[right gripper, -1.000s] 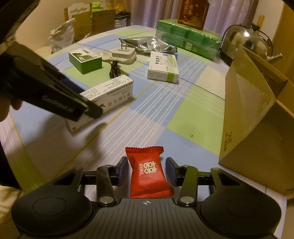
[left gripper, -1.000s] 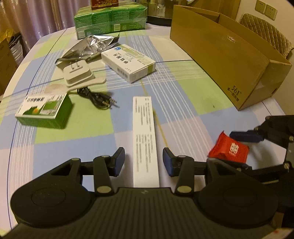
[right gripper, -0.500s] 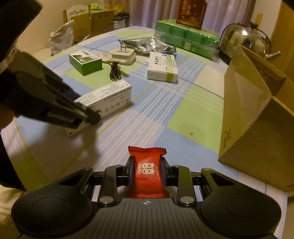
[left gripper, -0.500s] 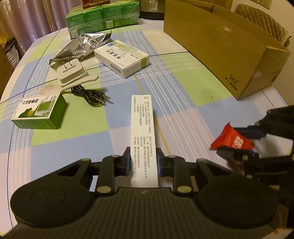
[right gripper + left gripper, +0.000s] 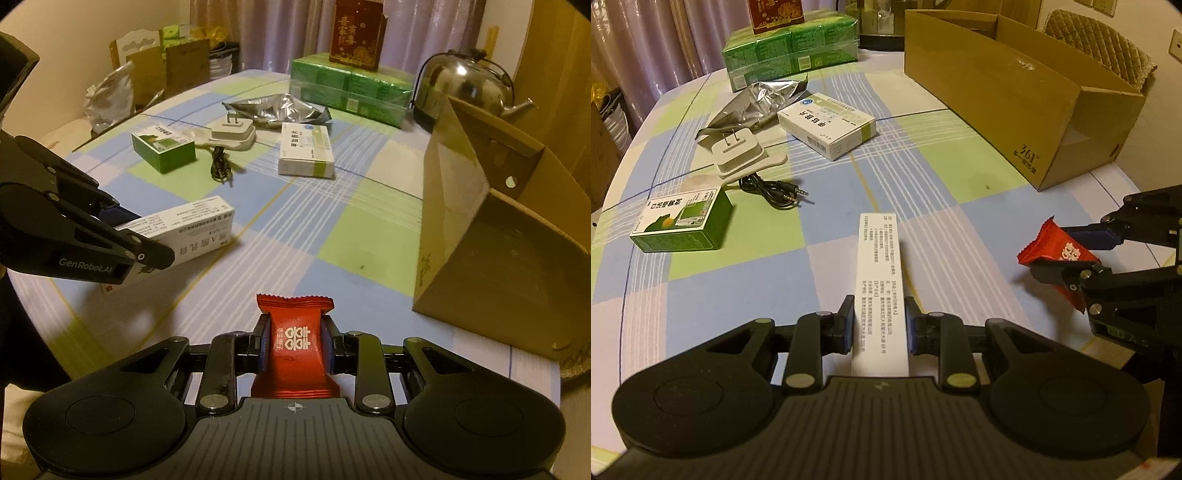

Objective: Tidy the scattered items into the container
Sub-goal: 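Lift the red candy with the right tool while the left tool lifts the white box, then carry the red candy and white box over the cardboard box with both tools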

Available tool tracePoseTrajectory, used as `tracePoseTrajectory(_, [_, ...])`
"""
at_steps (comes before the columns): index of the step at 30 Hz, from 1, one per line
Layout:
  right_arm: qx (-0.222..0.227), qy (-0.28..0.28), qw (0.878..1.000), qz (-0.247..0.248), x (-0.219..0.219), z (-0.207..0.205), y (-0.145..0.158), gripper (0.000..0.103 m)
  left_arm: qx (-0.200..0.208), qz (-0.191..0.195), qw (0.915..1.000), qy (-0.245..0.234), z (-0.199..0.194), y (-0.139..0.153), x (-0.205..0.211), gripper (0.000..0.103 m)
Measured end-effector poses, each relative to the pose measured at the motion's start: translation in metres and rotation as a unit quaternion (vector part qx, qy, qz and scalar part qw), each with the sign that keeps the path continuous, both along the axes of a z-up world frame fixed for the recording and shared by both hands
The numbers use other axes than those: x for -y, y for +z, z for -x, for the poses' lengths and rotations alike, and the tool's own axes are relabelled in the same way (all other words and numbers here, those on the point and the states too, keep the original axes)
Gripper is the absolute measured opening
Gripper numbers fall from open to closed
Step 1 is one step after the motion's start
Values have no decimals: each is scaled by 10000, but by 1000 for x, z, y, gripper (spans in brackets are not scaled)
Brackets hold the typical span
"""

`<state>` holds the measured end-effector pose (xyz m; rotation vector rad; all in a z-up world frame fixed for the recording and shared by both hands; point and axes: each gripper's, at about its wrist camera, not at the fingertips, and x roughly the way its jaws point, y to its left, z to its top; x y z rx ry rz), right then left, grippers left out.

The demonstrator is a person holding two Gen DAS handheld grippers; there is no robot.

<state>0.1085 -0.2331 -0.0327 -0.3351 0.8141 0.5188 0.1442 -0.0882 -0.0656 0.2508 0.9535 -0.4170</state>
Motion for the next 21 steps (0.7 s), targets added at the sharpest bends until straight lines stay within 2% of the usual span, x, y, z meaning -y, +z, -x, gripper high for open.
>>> tracePoseTrajectory(13, [-118,-109,9999,-18,8,5,-7,25,-135,-96,9999,-19,-8,-12,5,22])
tracePoseTrajectory(21, [-121,-123,9998,-46,7,-1,-9,24,-266,81,9996,14,-19,-17,4,21])
